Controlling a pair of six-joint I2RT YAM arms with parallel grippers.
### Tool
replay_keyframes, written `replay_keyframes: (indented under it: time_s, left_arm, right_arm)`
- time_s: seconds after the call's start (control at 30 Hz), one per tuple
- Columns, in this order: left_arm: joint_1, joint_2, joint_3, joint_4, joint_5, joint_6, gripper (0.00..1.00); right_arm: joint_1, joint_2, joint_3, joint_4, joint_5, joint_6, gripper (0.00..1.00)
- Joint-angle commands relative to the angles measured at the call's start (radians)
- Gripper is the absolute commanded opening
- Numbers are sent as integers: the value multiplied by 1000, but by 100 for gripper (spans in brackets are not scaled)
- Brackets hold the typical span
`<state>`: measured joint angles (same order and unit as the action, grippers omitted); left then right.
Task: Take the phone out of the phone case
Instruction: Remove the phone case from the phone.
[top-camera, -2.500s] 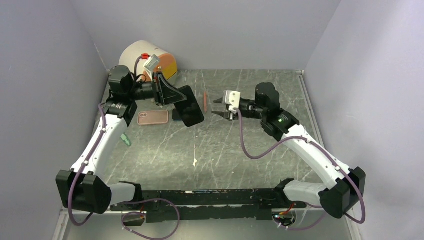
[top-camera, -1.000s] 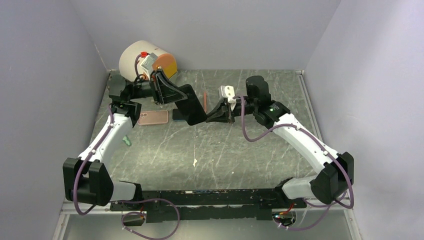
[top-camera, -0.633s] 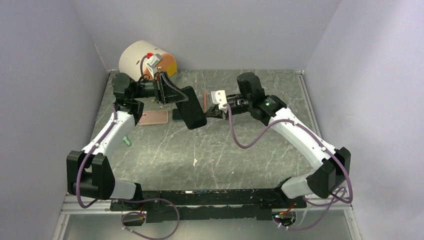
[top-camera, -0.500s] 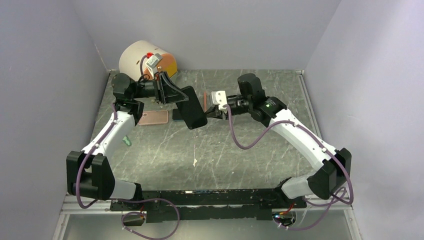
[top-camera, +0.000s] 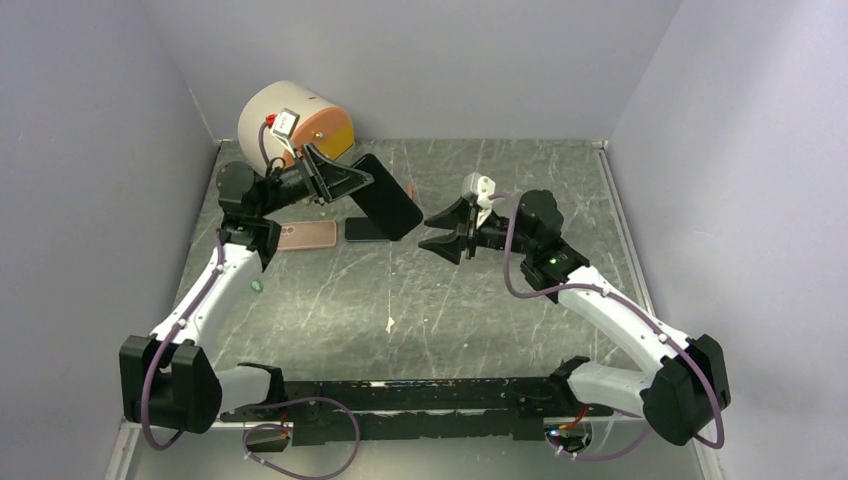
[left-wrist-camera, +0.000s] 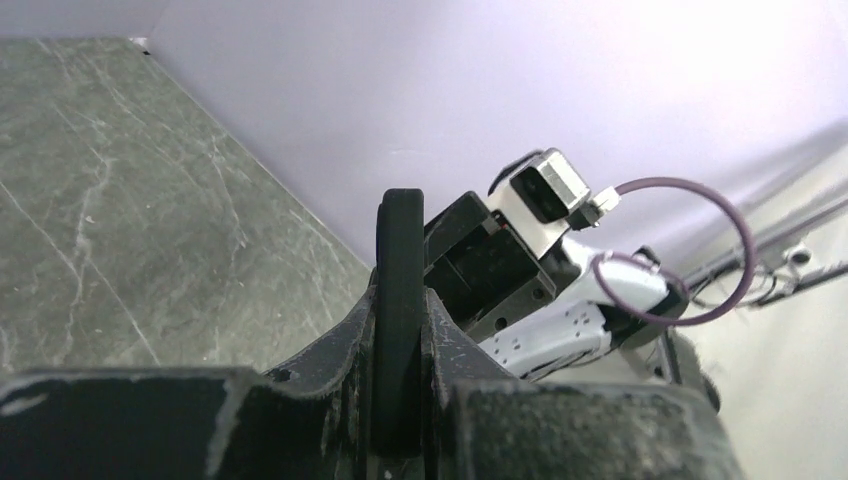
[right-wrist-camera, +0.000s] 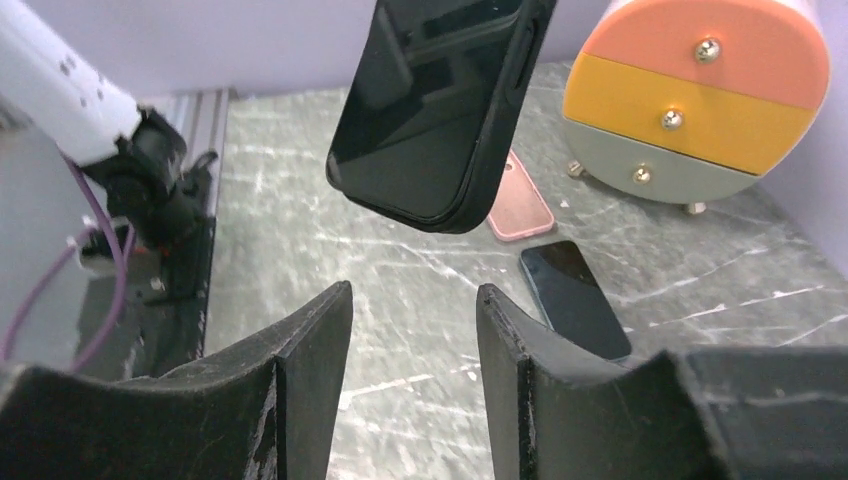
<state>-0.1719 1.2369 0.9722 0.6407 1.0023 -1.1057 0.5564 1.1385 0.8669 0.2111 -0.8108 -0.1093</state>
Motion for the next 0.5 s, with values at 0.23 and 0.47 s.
replay_keyframes:
  time_s: [0.23,0.47]
  left_arm:
    - [2,-52,-75,186,-211,-243,2]
    - [0,-38,-89,262,-214,-321,3]
  right_arm:
    - [35,39,-65,520,101,526,53]
    - [38,97,-58,613,65,572,51]
